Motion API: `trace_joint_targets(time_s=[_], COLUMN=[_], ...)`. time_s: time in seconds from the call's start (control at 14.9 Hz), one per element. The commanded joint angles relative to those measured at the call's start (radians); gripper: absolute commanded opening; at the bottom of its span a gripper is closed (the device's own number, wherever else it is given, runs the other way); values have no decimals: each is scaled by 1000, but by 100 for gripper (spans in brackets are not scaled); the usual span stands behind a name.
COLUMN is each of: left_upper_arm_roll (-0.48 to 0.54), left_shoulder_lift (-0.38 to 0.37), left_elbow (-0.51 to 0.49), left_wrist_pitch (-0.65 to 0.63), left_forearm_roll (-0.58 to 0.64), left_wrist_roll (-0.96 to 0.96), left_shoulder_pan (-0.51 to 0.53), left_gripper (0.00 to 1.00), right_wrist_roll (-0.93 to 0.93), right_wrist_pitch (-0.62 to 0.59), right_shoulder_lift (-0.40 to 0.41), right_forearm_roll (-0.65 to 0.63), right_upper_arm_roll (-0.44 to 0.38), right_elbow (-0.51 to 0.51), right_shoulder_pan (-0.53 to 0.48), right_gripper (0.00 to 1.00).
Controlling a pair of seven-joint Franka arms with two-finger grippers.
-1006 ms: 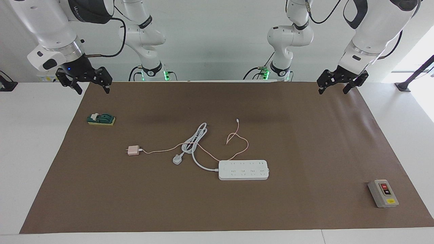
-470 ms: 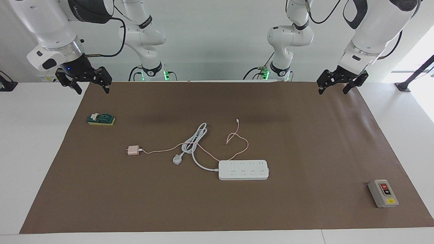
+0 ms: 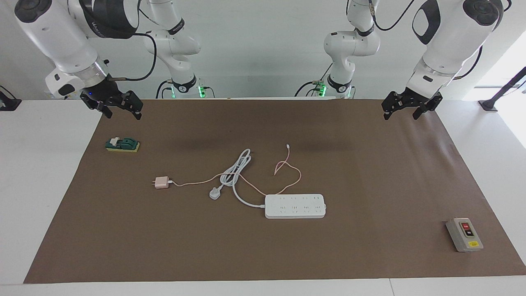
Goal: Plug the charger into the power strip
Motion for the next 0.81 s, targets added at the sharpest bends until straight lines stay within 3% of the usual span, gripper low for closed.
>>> trace_joint_targets(time_s=[0.0, 0.2, 0.34, 0.47, 0.6, 0.74], left_upper_arm_roll=[0, -2, -2, -2, -3, -3], left_shoulder_lift=[-21, -21, -21, -24, -27, -27], left_elbow=[-40, -42, -42, -52, -59, -74], left_wrist_pitch=[50, 53, 47, 47, 50, 53], left_forearm_roll=[-10, -10, -10, -10, -10, -10], left_wrist_roll=[23, 16, 13, 11, 10, 11], left_shoulder_pan=[14, 8, 4, 4, 1, 0], left_gripper=[100, 100, 100, 100, 100, 100], right_wrist_roll=[137, 316, 424, 433, 450, 461], right_wrist_pitch=[48, 133, 197, 212, 234, 234], right_shoulder_lift=[94, 174, 186, 295, 341, 372], right_forearm_roll=[140, 322, 428, 505, 591, 599], right_upper_arm_roll=[9, 7, 7, 6, 6, 6], right_elbow=[-21, -96, -180, -170, -165, -163], right_shoulder_pan=[-73, -122, -135, -164, -167, -172], right_gripper=[100, 100, 100, 100, 100, 100])
